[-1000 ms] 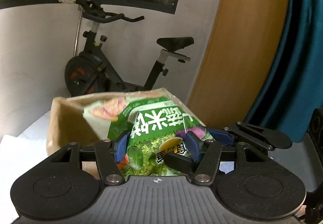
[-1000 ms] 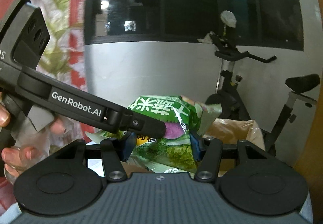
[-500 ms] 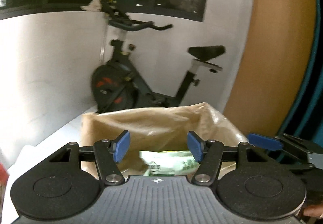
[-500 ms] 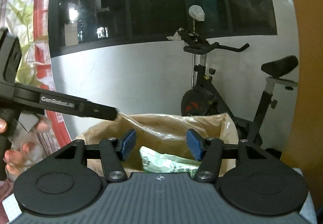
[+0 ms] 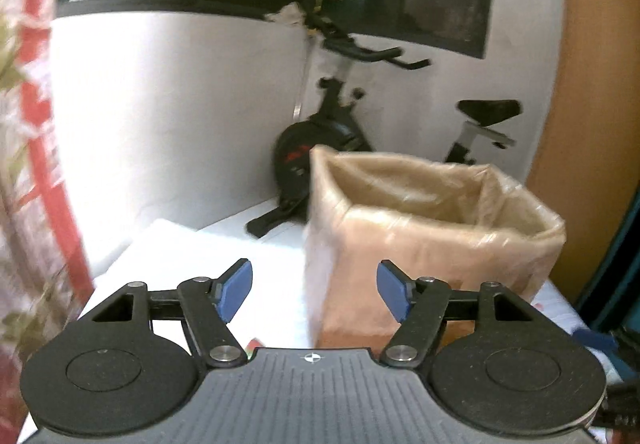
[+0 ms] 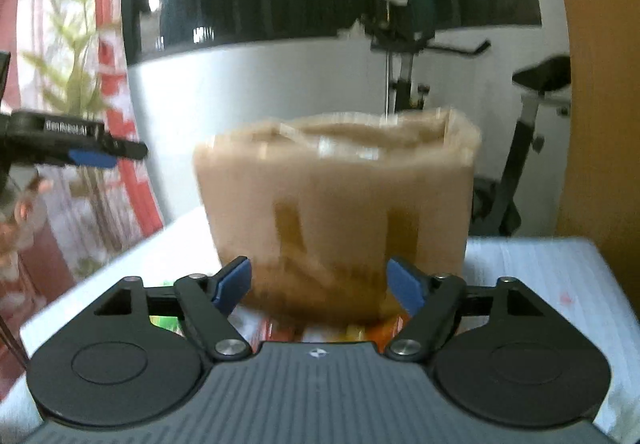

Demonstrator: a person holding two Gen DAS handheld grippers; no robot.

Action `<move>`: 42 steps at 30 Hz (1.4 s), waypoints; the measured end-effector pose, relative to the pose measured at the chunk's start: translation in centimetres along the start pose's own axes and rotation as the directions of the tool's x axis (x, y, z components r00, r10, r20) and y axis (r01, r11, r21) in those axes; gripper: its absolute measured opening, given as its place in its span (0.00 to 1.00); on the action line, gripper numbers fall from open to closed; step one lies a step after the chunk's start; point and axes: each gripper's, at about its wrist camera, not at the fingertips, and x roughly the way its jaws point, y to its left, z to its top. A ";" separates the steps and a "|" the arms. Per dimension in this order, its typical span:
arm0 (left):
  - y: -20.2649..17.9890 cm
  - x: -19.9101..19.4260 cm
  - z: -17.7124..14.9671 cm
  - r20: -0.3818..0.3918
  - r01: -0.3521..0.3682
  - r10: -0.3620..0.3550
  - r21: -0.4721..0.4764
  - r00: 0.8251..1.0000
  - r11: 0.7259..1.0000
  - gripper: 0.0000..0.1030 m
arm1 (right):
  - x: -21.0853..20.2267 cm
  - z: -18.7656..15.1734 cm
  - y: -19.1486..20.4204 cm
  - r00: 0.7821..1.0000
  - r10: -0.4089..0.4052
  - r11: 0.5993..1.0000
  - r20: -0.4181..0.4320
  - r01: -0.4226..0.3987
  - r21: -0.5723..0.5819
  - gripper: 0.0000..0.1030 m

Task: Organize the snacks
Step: 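Withdraw the open left tool from the box back toward the snacks, then grasp the green corn-chip bag with the left tool while the right grasps the yellow chip bag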

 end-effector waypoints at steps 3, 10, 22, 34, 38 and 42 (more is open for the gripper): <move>1.0 -0.3 -2.0 -0.012 -0.050 0.050 -0.015 0.999 0.999 0.70 | 0.0 -2.4 0.7 0.997 0.005 1.000 -0.082 -0.003 0.015 0.81; 3.6 -0.4 -5.8 -0.087 -0.093 0.085 -0.088 0.993 0.992 0.71 | 1.1 -6.4 1.6 0.974 -0.034 0.999 -0.222 0.040 0.024 0.83; 6.4 -0.6 -8.5 -0.126 -0.138 0.123 -0.120 0.984 0.983 0.74 | 4.5 -9.4 1.0 0.927 -0.008 0.997 -0.376 0.036 0.068 0.81; 6.0 3.3 -9.2 -0.185 -0.057 0.048 -0.045 0.982 0.997 0.77 | 3.0 -7.2 2.0 0.962 -0.007 1.000 -0.273 0.003 -0.014 0.70; 7.1 6.9 -8.2 -0.209 -0.001 0.001 0.000 0.978 1.000 0.77 | 2.9 -6.7 1.7 0.966 -0.006 1.000 -0.260 0.005 -0.004 0.70; 9.4 10.3 -7.6 -0.250 0.073 -0.089 -0.072 0.964 0.995 0.77 | 2.8 -6.5 1.4 0.965 -0.013 1.000 -0.263 0.011 -0.011 0.70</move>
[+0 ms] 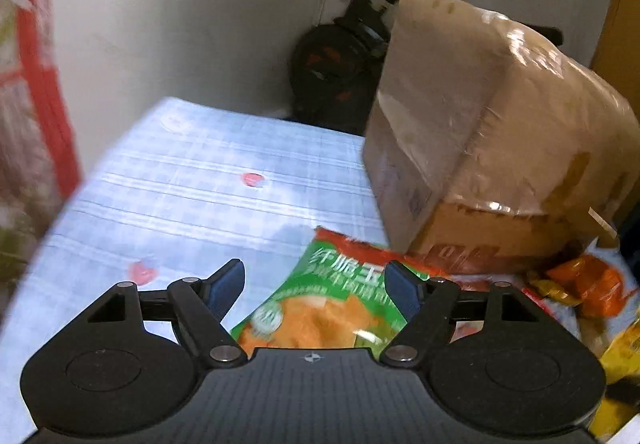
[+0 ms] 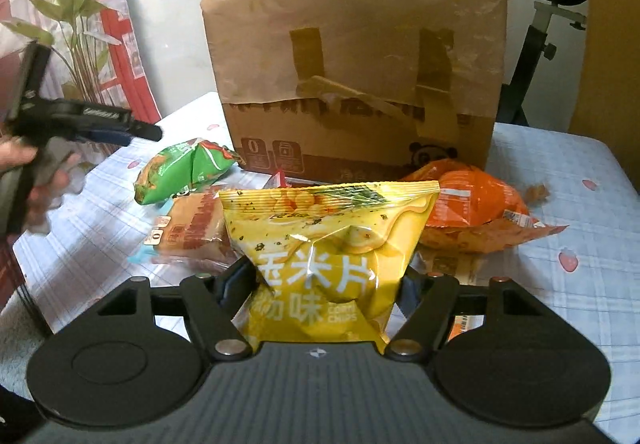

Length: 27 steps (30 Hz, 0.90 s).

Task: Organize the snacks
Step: 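Grasp the green corn-chip bag with the left tool while the right grasps the yellow chip bag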

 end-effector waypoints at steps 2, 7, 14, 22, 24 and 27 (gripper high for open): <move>0.9 1.1 0.4 -0.025 0.056 -0.057 -0.037 0.998 0.998 0.78 | -0.2 0.0 -0.2 1.000 -0.007 1.000 -0.002 0.007 0.001 0.70; 0.3 2.2 0.4 -0.037 0.124 -0.123 0.009 0.992 0.992 0.85 | -0.1 0.2 -0.9 0.999 -0.030 0.999 -0.012 0.030 0.015 0.70; -2.7 3.6 -1.2 -0.085 0.099 -0.080 0.261 0.993 0.960 0.93 | 0.7 0.7 -0.2 1.000 -0.014 1.000 -0.025 0.013 -0.020 0.70; -1.3 5.7 -1.9 -0.139 0.082 -0.059 0.167 0.989 0.983 0.96 | 1.1 0.8 0.1 1.000 -0.005 0.999 -0.029 0.004 -0.033 0.70; -1.4 5.4 -2.1 -0.130 0.071 -0.049 0.173 0.990 0.982 0.92 | 1.1 0.8 0.0 1.000 -0.010 1.000 -0.029 0.009 -0.026 0.70; -1.9 4.2 -2.7 -0.109 0.054 -0.032 0.201 0.994 0.978 0.80 | 1.1 0.7 -0.1 1.000 -0.011 1.000 -0.025 0.010 -0.023 0.70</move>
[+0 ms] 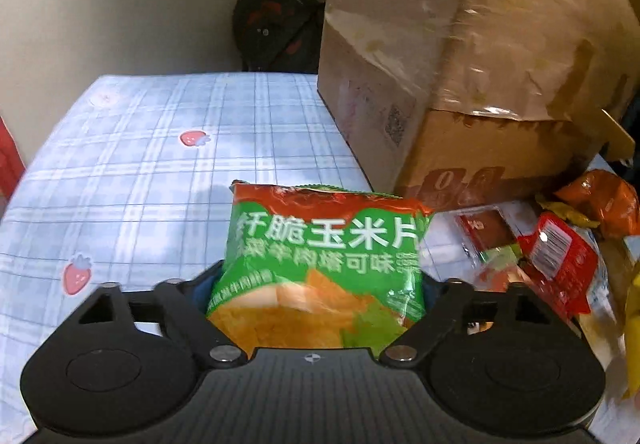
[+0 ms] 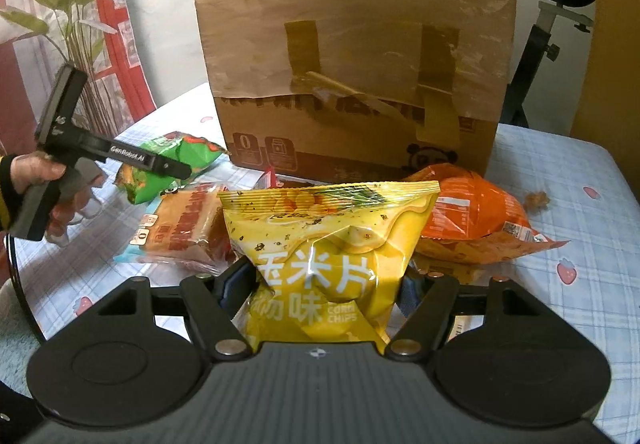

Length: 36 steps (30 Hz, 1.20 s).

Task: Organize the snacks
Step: 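Grasp the green corn-chip bag with the left tool while the right grasps the yellow chip bag, then carry both chip bags over the box and open both tools to drop them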

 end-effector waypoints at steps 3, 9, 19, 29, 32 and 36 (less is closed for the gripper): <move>-0.1 -1.4 -0.8 0.022 -0.032 0.032 0.004 0.999 0.999 0.79 | -0.2 -0.1 0.0 1.000 0.009 1.000 0.012 -0.009 0.001 0.70; 0.2 -6.4 -1.1 0.116 -0.058 0.065 -0.066 0.991 0.996 0.79 | -0.7 0.0 0.1 0.999 0.023 1.000 0.043 -0.023 -0.003 0.70; -3.0 -13.7 4.6 0.290 -0.116 0.123 -0.042 0.949 0.992 0.79 | -3.9 5.6 -0.2 0.971 0.054 0.997 0.231 -0.040 -0.067 0.70; -9.7 -16.2 14.7 0.477 -0.089 0.071 0.016 0.876 0.996 0.80 | -5.5 16.1 -2.6 0.876 -0.029 0.990 0.482 0.092 -0.108 0.70; -11.9 -14.3 18.0 0.492 -0.097 0.068 0.033 0.868 0.995 0.80 | -4.2 18.1 -3.1 0.840 -0.088 0.981 0.535 0.166 -0.099 0.70; -13.8 -10.6 22.0 0.458 -0.108 0.086 0.022 0.885 0.994 0.80 | -1.2 19.9 -3.6 0.829 -0.159 0.970 0.535 0.234 -0.073 0.70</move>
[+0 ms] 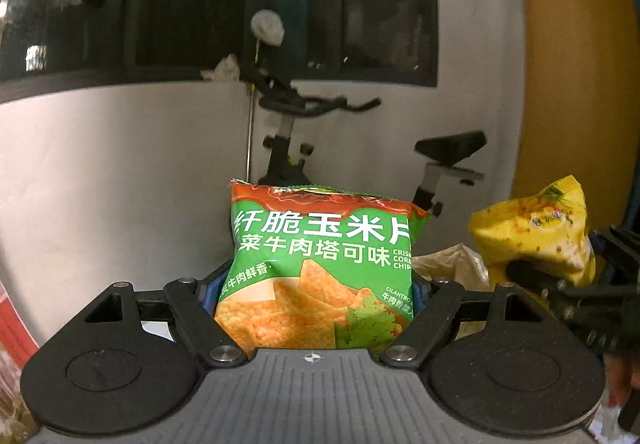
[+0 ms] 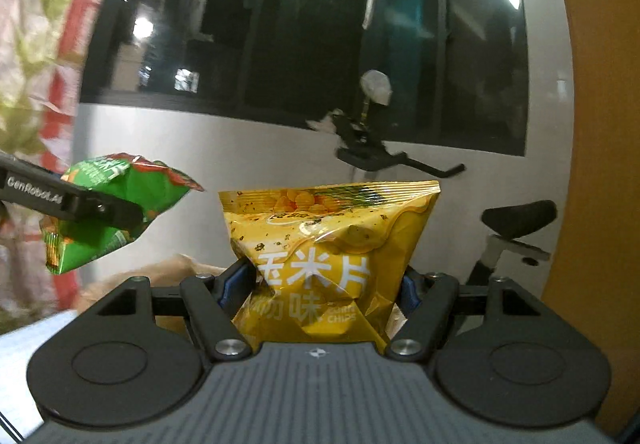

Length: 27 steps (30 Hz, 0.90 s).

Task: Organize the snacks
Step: 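Carry both chip bags over the box and open both tools to drop them, then move both open tools from the box back to the snack pile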

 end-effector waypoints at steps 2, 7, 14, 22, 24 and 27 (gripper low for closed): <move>-0.7 1.8 0.6 -0.004 -0.005 0.005 -0.020 1.000 1.000 0.80 | 1.5 -0.4 0.0 0.999 -0.026 1.000 -0.023 0.026 -0.004 0.70; -1.4 4.7 0.5 -0.044 -0.028 0.028 0.011 0.999 1.000 0.81 | 4.2 -1.9 -0.3 0.995 -0.033 0.999 -0.097 0.034 0.010 0.71; 0.5 7.4 -2.0 -0.153 0.031 -0.043 -0.078 0.987 0.996 0.90 | 4.4 -4.2 -1.7 0.981 0.046 0.994 -0.187 -0.026 0.108 0.79; 1.8 4.4 -2.5 -0.106 0.043 -0.051 -0.079 0.993 0.996 0.90 | 1.3 -4.0 -3.2 0.986 0.084 0.984 -0.143 -0.059 0.165 0.79; 2.0 2.9 -2.7 -0.079 0.039 -0.044 -0.070 0.996 0.997 0.90 | 0.0 -4.1 -4.0 0.988 0.099 0.979 -0.120 -0.075 0.192 0.79; 2.5 0.4 -3.1 -0.046 0.030 -0.034 -0.065 0.998 0.997 0.90 | -2.5 -4.6 -5.0 0.990 0.103 0.977 -0.092 -0.083 0.198 0.79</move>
